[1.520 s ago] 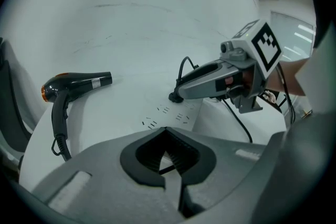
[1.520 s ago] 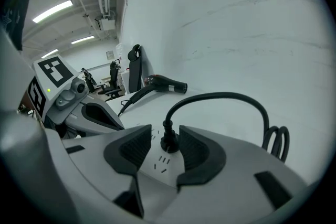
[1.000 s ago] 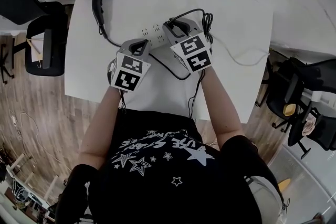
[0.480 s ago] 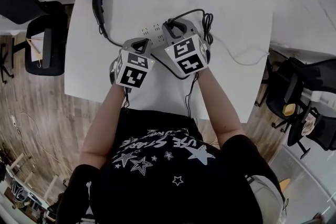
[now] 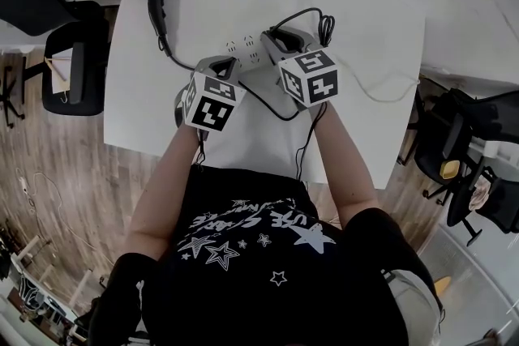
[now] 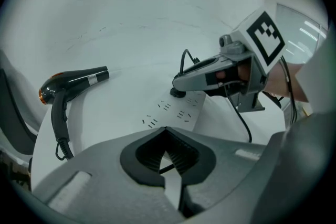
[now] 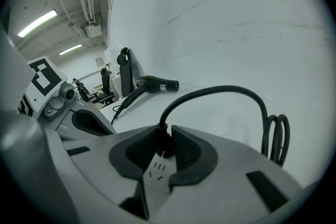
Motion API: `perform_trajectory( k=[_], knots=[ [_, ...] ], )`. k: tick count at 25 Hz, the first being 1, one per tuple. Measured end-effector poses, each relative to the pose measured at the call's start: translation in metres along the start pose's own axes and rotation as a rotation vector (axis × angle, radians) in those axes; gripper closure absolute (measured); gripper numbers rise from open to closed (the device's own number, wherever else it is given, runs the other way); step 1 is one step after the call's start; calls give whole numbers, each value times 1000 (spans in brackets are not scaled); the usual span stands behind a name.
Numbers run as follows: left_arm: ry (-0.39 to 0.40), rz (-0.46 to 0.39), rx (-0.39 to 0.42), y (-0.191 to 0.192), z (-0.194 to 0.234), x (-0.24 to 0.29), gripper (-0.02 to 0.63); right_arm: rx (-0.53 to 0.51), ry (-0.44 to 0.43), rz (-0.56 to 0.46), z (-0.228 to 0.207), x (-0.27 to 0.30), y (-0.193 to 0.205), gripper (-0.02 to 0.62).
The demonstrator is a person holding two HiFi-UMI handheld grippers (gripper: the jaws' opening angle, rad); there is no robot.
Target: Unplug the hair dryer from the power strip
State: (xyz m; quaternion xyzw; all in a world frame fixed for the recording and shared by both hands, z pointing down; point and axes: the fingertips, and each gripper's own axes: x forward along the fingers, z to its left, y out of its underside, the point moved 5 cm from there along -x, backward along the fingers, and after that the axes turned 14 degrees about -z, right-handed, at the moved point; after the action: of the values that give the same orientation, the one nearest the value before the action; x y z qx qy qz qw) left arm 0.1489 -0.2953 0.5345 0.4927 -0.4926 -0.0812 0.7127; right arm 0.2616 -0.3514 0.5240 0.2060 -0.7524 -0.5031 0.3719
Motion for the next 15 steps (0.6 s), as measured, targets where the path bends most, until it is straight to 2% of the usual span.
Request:
perform_trajectory(
  k=[3, 6, 9, 12, 15],
  knots=[
    [0, 7, 12, -1, 0, 0, 598, -94, -20, 22, 4, 1, -2, 515],
    [2, 13, 9, -1, 0, 0, 598, -195, -77, 31, 8, 0, -3, 518],
    [10, 9, -11, -1, 1, -1, 598, -165, -114, 7, 5, -2, -2, 518],
    [8, 13, 2, -1, 0, -1, 598, -131, -111, -11, 3, -2, -2, 520],
    [-6, 25, 36, -1, -2, 0, 598, -187, -106, -8, 6, -3, -3, 522]
  ],
)
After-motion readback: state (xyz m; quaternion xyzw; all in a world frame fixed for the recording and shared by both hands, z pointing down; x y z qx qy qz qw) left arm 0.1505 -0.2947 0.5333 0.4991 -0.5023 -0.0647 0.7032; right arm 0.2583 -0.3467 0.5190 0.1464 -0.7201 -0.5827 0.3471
